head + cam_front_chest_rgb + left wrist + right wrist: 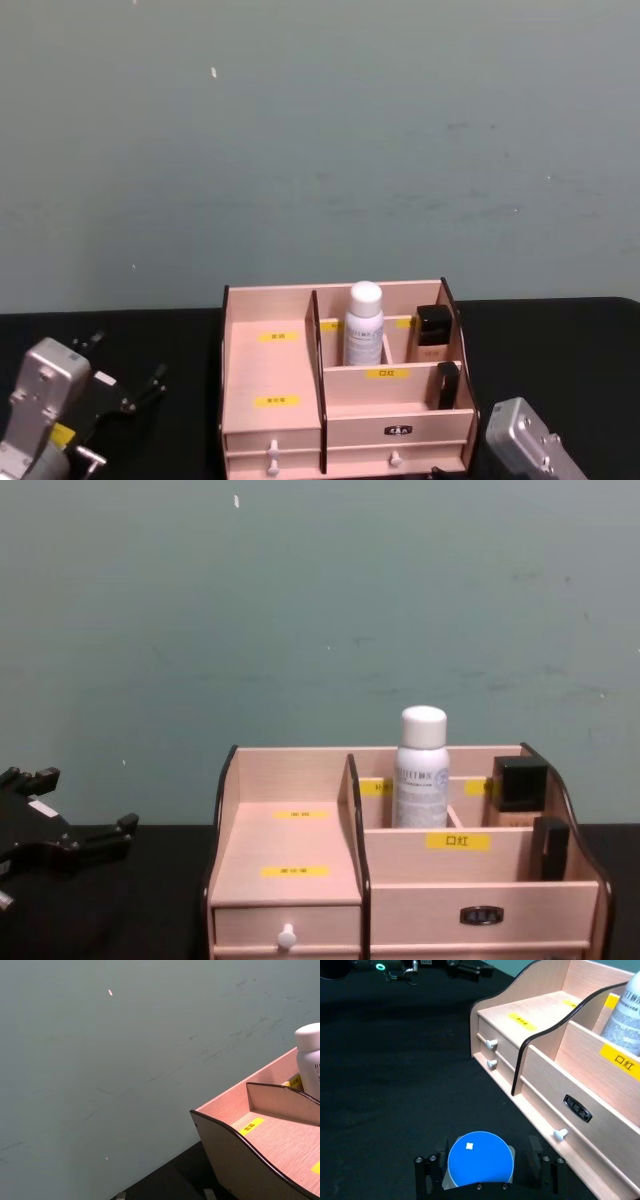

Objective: Pick up the facial cleanser and watermelon frost from the table and place them into the tiered storage box.

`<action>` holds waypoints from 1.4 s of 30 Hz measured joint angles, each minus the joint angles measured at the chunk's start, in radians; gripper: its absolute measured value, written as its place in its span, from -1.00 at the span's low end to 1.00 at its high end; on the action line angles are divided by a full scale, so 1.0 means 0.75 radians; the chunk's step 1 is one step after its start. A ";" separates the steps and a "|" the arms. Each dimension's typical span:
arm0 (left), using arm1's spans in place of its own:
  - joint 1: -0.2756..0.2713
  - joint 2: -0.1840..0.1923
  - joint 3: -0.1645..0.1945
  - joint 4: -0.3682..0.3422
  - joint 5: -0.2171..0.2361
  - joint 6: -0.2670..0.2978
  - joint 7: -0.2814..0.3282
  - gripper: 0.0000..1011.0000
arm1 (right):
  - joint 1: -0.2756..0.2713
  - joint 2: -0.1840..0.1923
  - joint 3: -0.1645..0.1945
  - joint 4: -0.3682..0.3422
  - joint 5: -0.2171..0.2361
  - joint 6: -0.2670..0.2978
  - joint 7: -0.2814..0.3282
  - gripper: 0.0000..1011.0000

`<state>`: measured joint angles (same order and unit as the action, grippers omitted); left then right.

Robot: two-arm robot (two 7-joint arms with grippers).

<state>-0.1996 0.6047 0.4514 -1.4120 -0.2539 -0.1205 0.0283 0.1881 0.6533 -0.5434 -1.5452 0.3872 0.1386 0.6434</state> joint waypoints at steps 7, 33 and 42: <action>0.000 0.000 0.000 0.000 0.000 0.000 0.000 0.98 | 0.001 0.004 -0.010 0.001 -0.001 0.019 -0.003 0.98; 0.000 0.000 0.000 0.000 0.000 0.000 0.000 0.98 | -0.005 0.014 -0.016 -0.008 -0.006 0.027 -0.012 0.98; 0.000 0.000 0.000 0.000 0.000 0.000 0.000 0.98 | -0.005 0.014 -0.015 -0.008 -0.006 0.027 -0.011 0.79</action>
<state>-0.1995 0.6047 0.4514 -1.4120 -0.2539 -0.1205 0.0283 0.1840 0.6635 -0.5547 -1.5514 0.3829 0.1589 0.6348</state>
